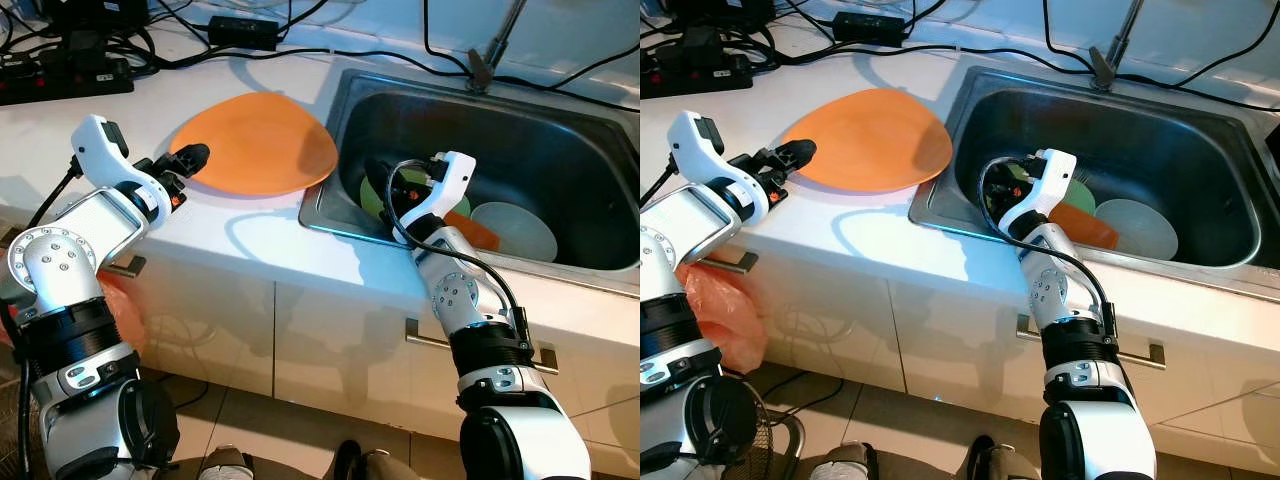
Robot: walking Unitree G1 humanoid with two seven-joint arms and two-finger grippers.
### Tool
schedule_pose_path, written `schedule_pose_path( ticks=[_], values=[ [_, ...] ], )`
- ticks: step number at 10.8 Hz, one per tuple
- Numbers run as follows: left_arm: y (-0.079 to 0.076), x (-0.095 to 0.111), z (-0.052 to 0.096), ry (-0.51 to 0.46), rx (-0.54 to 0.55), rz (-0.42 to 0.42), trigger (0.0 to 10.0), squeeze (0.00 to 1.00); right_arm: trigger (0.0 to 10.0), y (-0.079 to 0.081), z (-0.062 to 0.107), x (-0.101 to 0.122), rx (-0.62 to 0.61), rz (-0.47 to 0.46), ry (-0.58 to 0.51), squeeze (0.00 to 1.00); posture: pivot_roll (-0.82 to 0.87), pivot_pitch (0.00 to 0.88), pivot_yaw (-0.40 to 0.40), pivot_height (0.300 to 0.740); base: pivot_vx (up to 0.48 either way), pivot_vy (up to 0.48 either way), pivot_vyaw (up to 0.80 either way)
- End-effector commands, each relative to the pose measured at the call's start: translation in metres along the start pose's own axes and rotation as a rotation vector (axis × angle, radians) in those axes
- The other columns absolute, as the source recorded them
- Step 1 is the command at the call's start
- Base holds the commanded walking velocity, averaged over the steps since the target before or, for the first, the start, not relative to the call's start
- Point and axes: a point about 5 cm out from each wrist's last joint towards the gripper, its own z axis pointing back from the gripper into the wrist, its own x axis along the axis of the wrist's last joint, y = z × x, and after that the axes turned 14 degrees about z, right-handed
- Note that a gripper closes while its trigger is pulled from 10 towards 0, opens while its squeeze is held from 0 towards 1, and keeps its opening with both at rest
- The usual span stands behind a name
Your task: Kitchen organization
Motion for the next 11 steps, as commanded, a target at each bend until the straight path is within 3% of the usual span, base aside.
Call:
schedule_pose_path(
  ticks=[1,11],
  values=[
    [-0.0005,-0.0035,-0.003,0.02,0.025,-0.019,10.0,0.0,10.0,-0.004,0.001,0.0035,-0.015,0.004,-0.005,0.0,0.12,0.133,-0.048,0.74,0.0,0.0,0.0],
    [-0.0017,-0.0024,-0.005,0.023,0.026,-0.016,10.0,0.0,10.0,-0.0043,0.0012,0.0038,-0.016,0.005,-0.006,0.0,0.12,0.132,-0.047,0.74,0.0,0.0,0.0]
  ],
)
